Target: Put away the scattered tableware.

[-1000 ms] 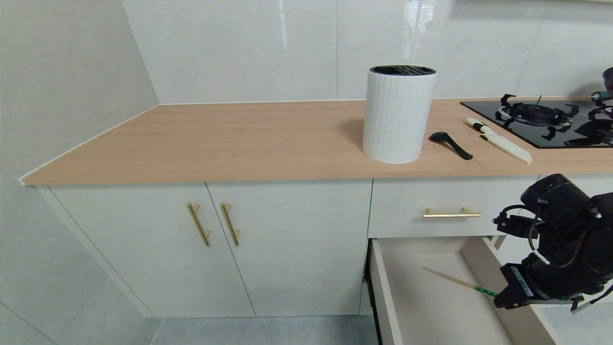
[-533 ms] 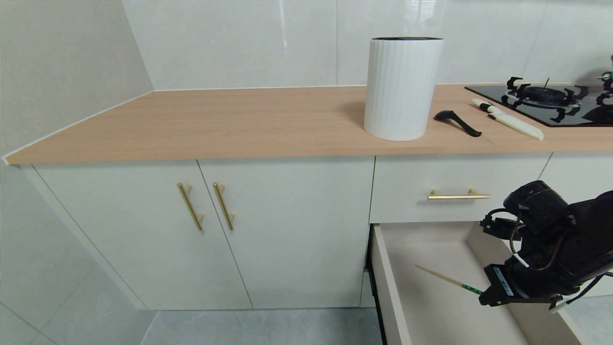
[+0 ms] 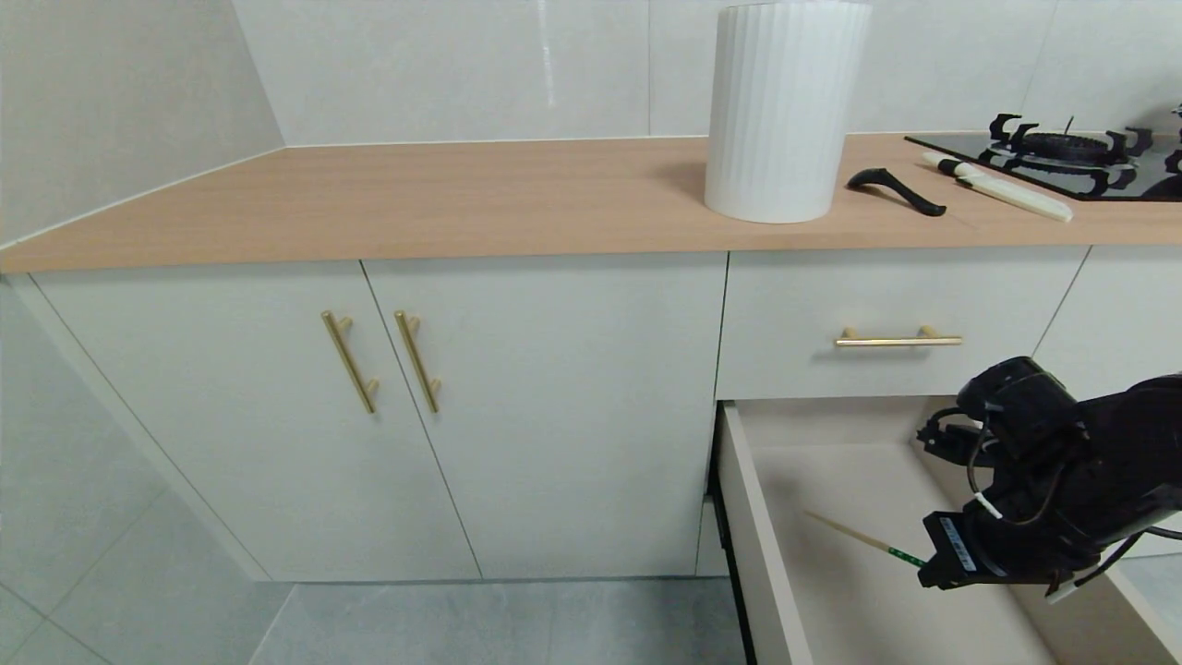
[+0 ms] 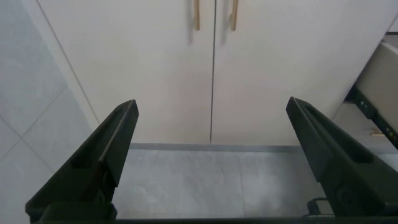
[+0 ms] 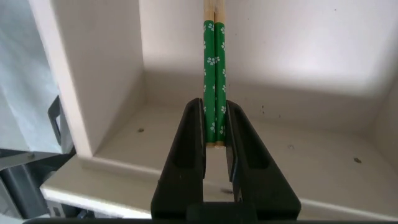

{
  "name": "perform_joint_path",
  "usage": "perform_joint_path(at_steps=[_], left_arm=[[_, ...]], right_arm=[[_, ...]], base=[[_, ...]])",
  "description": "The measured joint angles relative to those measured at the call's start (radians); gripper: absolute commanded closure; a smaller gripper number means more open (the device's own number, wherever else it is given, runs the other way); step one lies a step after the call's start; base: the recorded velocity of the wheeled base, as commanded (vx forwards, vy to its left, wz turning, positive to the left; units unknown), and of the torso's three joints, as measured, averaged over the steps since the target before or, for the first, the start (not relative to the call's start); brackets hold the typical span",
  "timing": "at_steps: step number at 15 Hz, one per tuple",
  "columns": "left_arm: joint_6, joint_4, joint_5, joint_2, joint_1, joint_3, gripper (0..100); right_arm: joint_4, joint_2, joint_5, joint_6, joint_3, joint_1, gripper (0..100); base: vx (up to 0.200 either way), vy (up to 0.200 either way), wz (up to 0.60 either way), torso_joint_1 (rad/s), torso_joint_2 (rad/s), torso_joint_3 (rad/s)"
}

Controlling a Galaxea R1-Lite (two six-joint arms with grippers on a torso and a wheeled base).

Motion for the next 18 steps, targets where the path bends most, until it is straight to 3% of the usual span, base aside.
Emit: perform_joint_path(at_steps=[3, 6, 12, 18], left_arm=[[0.0, 0.0, 0.0, 0.0, 0.0, 0.0, 0], [0.0, 0.0, 0.0, 0.0, 0.0, 0.0, 0], [0.0, 0.0, 0.0, 0.0, 0.0, 0.0, 0], [0.0, 0.0, 0.0, 0.0, 0.0, 0.0, 0]], right_arm=[[-0.017, 0.001, -0.002, 0.0, 0.001, 0.006, 100], [-0.171, 0.029, -0.028, -0.001, 0.001, 0.03, 100], [-0.435, 0.234, -0.218, 0.057, 0.012, 0.096, 100], [-0.564, 0.4, -0.222, 0.057, 0.044, 0.09, 100]], base=[[0.0, 0.0, 0.0, 0.0, 0.0, 0.0], [0.0, 0.0, 0.0, 0.0, 0.0, 0.0], [0.0, 0.0, 0.0, 0.0, 0.0, 0.0], [0.0, 0.0, 0.0, 0.0, 0.0, 0.0]])
